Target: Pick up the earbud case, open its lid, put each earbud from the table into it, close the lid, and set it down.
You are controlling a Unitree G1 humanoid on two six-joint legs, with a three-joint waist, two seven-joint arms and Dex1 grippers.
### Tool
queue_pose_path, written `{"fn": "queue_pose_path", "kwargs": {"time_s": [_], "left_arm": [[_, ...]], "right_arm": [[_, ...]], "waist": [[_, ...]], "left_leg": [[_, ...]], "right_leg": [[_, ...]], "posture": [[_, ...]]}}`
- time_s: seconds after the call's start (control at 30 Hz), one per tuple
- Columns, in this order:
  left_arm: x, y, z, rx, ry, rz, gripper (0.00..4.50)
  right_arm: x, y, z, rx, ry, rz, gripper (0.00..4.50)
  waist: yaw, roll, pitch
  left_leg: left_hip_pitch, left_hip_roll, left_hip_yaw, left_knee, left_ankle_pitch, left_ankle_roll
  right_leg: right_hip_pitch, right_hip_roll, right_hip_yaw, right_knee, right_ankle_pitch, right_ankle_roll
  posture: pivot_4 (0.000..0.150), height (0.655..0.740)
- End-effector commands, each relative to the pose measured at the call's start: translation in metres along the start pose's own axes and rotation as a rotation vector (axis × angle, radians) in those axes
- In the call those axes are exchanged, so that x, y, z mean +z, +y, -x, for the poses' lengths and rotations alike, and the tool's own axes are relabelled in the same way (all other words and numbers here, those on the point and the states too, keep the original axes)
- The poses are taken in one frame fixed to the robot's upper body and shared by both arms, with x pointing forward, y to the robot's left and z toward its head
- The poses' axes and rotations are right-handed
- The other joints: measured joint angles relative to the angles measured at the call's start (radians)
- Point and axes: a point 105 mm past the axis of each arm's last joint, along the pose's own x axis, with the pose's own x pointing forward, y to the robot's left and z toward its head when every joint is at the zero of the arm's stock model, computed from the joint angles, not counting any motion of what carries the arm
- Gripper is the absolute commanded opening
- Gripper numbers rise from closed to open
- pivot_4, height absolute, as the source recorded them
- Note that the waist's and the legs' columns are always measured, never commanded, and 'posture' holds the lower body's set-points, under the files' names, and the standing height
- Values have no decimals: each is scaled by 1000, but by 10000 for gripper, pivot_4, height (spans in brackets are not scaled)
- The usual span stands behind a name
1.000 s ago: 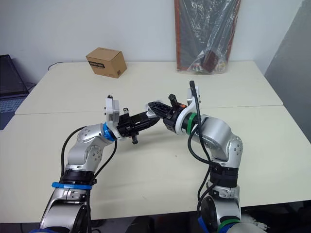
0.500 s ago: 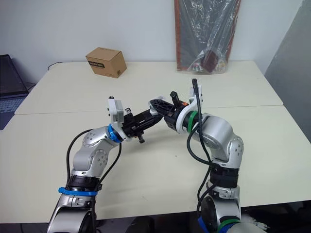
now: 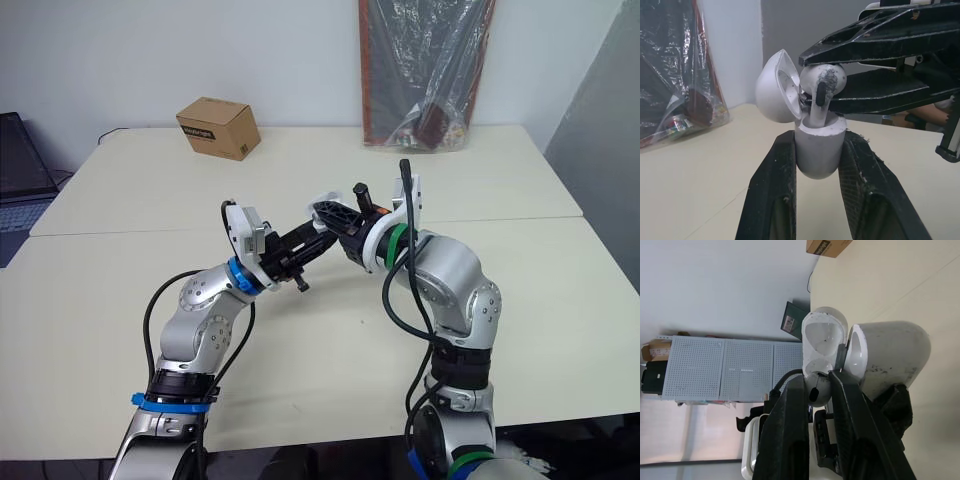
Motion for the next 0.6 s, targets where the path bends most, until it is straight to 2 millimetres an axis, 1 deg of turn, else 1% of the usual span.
{"fn": "queue_pose_path", "kwargs": {"time_s": [0.03,0.2,0.27,0.3,0.47,0.6], "left_arm": [[30,-7,-7,-20,-107,-80,8510],[30,-9,-6,-29,-109,-75,8510],[30,-10,-6,-30,-109,-72,8510],[30,-10,-5,-30,-108,-71,8510],[28,-9,-3,-32,-104,-67,8510],[28,-9,-2,-33,-100,-62,8510]], "right_arm": [[-10,1,0,-5,41,53,3160],[-11,-2,0,-14,49,83,3160],[-11,-4,0,-21,52,89,10503],[-11,-4,0,-23,52,91,12849],[-7,-4,2,-21,39,95,29388],[-3,-5,5,-20,23,104,29388]], "waist": [[0,0,0],[0,0,0],[0,0,0],[0,0,0],[0,0,0],[0,0,0]], "left_leg": [[0,0,0,0,0,0],[0,0,0,0,0,0],[0,0,0,0,0,0],[0,0,0,0,0,0],[0,0,0,0,0,0],[-1,0,0,0,0,0]], "right_leg": [[0,0,0,0,0,0],[0,0,0,0,0,0],[0,0,0,0,0,0],[0,0,0,-1,0,1],[0,0,0,-1,-1,1],[0,0,0,-1,-1,1]], "posture": [[1500,7400],[1500,7400],[1500,7400],[1500,7400],[1500,7400],[1500,7400]]}}
